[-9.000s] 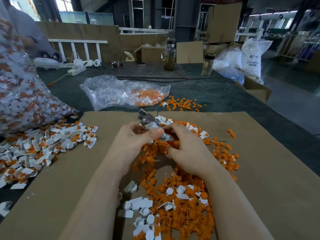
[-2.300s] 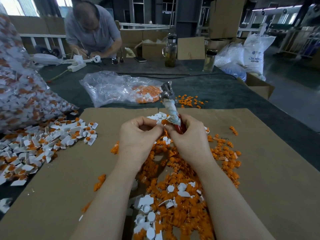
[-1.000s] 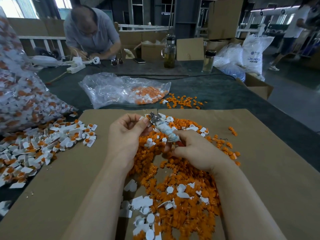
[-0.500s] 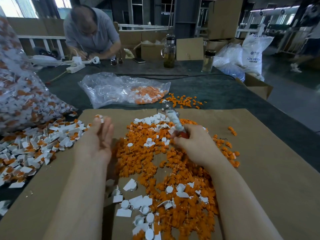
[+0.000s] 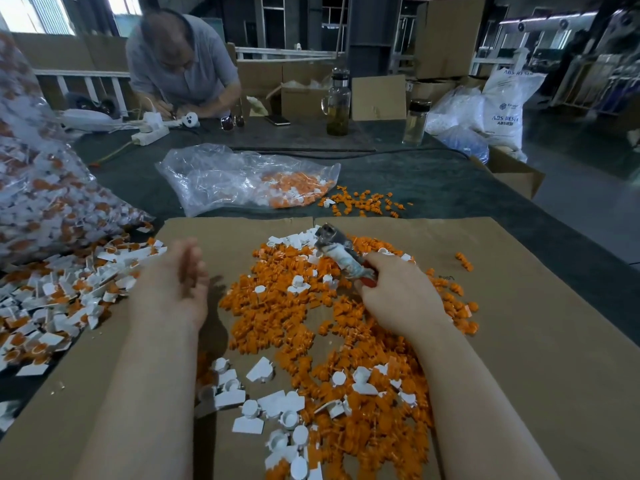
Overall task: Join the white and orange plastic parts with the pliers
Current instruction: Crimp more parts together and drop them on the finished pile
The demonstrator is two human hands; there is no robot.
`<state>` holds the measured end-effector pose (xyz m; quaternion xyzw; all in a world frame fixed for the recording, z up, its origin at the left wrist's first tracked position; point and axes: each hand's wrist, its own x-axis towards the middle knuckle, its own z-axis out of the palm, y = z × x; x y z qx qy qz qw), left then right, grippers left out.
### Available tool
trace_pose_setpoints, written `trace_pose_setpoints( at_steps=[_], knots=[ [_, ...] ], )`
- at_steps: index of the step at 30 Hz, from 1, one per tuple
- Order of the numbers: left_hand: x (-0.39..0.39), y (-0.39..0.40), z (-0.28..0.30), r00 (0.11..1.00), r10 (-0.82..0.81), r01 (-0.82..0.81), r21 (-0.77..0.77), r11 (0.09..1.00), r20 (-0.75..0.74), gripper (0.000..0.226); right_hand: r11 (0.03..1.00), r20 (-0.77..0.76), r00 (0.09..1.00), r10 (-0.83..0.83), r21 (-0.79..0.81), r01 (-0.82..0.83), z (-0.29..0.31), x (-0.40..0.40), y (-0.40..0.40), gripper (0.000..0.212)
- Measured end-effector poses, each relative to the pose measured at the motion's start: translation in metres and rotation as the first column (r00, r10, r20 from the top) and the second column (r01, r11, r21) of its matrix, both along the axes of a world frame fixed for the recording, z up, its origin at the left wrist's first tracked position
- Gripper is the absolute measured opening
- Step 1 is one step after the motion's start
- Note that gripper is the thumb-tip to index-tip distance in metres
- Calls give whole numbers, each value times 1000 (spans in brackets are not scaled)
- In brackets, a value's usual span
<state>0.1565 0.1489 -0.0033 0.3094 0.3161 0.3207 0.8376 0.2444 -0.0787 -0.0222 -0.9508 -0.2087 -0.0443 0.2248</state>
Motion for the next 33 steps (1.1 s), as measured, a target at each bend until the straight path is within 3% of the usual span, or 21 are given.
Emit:
trace_pose_setpoints(
  at_steps=[2,5,9,12,15,20,26,30,33],
  knots=[
    [5,-12,-1,969,-146,204,308,929,-201,9,1000,3,1000,26,13,-26,-1,0,4,7],
    [14,-36,-9,853,-166,498,677,542,-495,16,999,51,998,36,22,-37,-4,-2,12,8],
    [22,-49,-21,731,25,678,730,86,-682,20,1000,86,996,26,11,-27,-8,-5,21,15],
    [25,-51,-24,693,158,719,688,-95,-703,23,999,88,995,48,-4,-48,-11,-6,26,7],
    [26,-50,-24,654,170,756,641,-131,-737,24,998,84,995,57,-44,-53,-13,-6,28,11],
    [26,-46,-22,583,134,812,572,-114,-801,24,994,47,997,63,-90,-59,-14,-6,31,25],
    [24,-44,-24,608,166,793,588,-157,-776,26,993,85,995,56,-111,-46,-13,-7,30,14],
    [24,-49,-27,686,171,726,679,-103,-707,20,998,67,997,31,-64,-27,-14,-7,29,19],
    [23,-50,-26,727,138,677,736,19,-672,15,999,1,1000,20,50,-20,-13,-6,28,21]
  ],
)
